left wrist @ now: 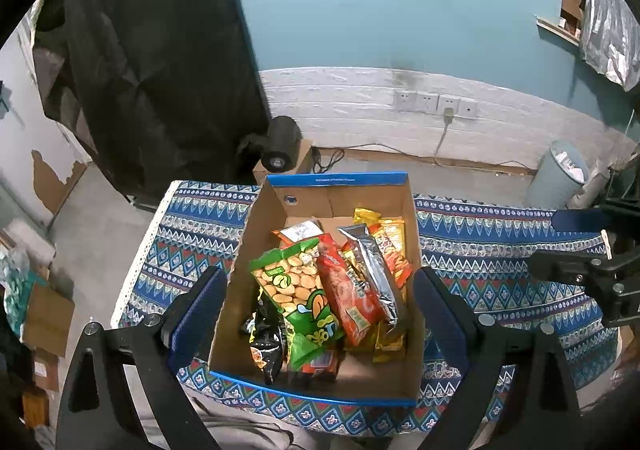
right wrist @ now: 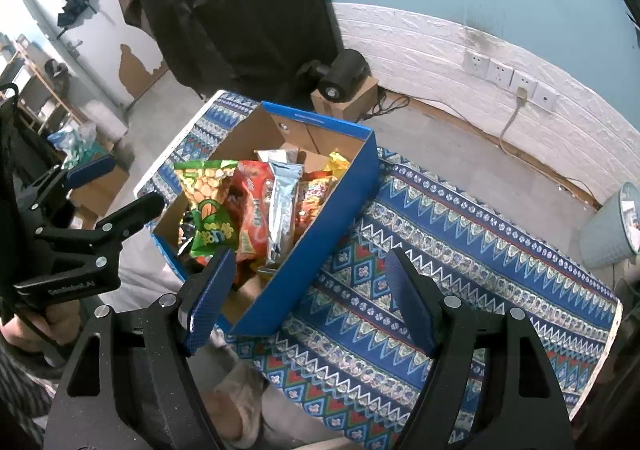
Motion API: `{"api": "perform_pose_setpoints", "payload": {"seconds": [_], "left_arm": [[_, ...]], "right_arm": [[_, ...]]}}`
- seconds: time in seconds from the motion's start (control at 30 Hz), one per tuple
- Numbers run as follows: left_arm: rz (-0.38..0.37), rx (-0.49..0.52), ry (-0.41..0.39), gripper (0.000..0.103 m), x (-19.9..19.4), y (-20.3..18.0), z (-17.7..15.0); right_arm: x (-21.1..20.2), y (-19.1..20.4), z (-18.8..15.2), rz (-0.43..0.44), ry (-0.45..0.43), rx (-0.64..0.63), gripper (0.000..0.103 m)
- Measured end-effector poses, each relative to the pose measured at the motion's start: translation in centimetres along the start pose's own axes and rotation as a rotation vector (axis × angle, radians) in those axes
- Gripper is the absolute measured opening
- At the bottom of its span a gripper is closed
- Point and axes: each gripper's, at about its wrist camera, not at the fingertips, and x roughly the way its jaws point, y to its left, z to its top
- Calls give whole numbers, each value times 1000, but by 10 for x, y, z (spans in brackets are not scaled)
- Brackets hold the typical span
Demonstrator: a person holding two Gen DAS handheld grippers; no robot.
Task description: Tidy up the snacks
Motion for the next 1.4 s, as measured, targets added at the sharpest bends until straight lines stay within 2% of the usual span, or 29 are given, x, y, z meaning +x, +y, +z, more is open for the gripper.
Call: {"api": "perform_pose_setpoints", "payload": {"seconds": [0.23,0.6,1.4], "left_arm": [[7,-20,32,96,6,2,-1],[26,-3,20,96,2,-1,-1],[9,9,32,96,1,-4,-3]], "right_arm": [[1,0,-1,-1,2,-1,77],[0,0,0,-2,1,-1,77],[1,0,-1,-3,4,1,77]]}}
